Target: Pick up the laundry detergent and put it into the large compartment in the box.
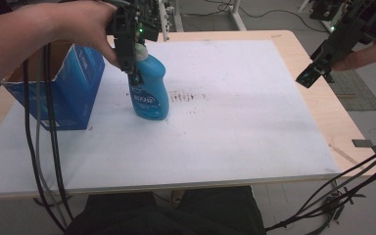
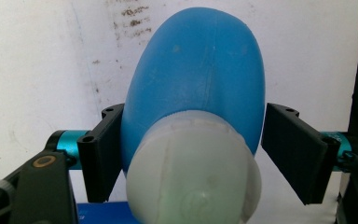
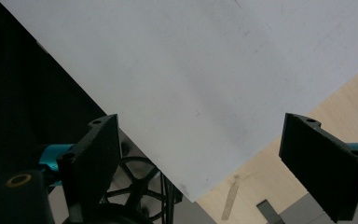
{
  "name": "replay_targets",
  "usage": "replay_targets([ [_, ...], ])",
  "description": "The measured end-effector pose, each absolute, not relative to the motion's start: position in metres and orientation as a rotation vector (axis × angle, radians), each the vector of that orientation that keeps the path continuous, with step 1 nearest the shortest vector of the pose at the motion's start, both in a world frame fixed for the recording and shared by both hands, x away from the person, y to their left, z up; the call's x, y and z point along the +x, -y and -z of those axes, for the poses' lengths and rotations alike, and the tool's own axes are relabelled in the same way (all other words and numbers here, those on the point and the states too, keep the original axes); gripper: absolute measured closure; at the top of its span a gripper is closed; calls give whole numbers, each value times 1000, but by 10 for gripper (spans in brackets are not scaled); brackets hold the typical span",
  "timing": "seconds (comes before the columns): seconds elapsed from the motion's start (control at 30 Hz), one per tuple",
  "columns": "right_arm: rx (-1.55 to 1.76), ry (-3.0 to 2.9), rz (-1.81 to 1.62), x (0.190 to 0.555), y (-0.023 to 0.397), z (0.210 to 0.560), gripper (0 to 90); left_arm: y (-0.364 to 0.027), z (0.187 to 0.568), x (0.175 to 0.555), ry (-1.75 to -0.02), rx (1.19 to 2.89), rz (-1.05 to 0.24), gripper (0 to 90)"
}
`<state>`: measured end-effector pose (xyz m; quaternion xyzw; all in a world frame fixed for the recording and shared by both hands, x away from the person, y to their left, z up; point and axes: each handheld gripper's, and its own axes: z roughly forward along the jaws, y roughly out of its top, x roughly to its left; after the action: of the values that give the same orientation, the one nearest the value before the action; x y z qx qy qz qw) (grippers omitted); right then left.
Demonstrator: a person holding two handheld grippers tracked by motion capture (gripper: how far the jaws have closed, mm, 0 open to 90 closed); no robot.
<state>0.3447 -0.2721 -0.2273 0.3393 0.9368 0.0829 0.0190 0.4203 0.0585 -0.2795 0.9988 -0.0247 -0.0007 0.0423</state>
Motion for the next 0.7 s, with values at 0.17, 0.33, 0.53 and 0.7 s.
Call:
replay_targets([
  [0.17,1052,-2908,-255,345,272,227,121,-59,279,420,78,3054,-2,253],
  [0.33,1047,-2911,-255,345,272,227,121,-59,278,420,74,3050,-7,273],
  [0.53,1053,-2911,-256,345,272,228,121,-59,278,420,82,3052,-17,296],
  [0.7,1061,-2906,-256,345,272,228,121,-60,278,421,85,3045,-23,310],
])
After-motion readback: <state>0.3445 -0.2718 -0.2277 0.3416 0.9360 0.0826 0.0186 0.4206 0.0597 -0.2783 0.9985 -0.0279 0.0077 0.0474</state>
